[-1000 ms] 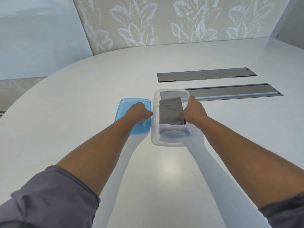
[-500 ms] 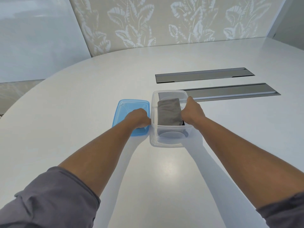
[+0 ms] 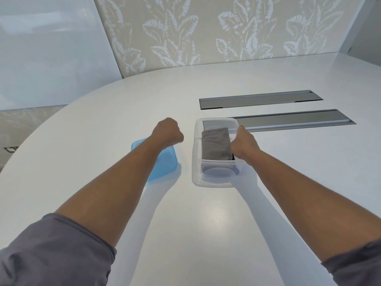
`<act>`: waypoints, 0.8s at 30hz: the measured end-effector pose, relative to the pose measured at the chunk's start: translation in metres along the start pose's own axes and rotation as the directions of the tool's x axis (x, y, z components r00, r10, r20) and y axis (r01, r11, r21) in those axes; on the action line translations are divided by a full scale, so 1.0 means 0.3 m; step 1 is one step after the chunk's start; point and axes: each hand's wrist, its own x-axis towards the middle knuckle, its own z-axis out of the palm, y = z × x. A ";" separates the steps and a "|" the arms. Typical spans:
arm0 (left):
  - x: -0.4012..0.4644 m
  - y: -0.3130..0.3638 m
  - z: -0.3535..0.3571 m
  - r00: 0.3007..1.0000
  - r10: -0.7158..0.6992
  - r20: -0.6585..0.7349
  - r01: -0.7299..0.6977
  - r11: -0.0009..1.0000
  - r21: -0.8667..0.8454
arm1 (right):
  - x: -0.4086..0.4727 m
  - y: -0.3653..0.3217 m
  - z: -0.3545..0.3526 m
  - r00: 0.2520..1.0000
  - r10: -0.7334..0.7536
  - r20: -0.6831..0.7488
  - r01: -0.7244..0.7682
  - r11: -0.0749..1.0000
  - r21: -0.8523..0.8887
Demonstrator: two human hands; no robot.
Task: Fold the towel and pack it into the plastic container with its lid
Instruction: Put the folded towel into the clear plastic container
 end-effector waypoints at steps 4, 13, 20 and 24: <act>-0.024 -0.044 0.085 0.997 -0.079 0.021 0.078 0.996 0.041 | 0.004 0.000 0.001 1.000 -0.004 -0.004 0.004 1.000 0.018; -0.049 -0.105 0.163 0.982 -0.191 -0.010 0.190 0.972 0.138 | 0.011 0.010 0.004 1.000 -0.010 -0.006 0.010 1.000 0.008; -0.045 -0.110 0.173 0.987 -0.163 -0.008 0.163 0.984 0.077 | 0.013 0.003 0.008 1.000 -0.017 -0.008 0.017 1.000 -0.004; -0.036 -0.051 0.080 0.991 -0.115 -0.068 0.113 0.993 -0.037 | 0.009 -0.004 0.005 1.000 -0.019 -0.006 0.019 1.000 -0.006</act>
